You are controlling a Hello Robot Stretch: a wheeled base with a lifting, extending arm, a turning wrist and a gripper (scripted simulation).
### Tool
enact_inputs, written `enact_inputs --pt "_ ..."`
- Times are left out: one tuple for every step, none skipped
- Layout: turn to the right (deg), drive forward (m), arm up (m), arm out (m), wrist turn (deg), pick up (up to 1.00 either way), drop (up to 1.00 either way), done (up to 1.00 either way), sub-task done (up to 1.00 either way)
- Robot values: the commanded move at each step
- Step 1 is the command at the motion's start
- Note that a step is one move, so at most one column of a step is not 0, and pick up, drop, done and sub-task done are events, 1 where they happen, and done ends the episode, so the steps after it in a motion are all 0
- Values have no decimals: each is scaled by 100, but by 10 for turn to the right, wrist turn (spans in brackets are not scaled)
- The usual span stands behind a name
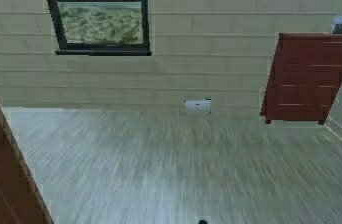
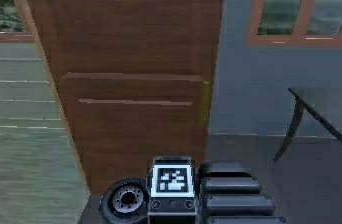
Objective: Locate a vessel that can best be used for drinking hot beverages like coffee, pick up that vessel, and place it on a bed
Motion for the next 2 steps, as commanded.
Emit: enact_inputs --pt "-150 0 0 0 0 0 0 0 0" --pt "0 5 0 0 0 0 0 0 0"
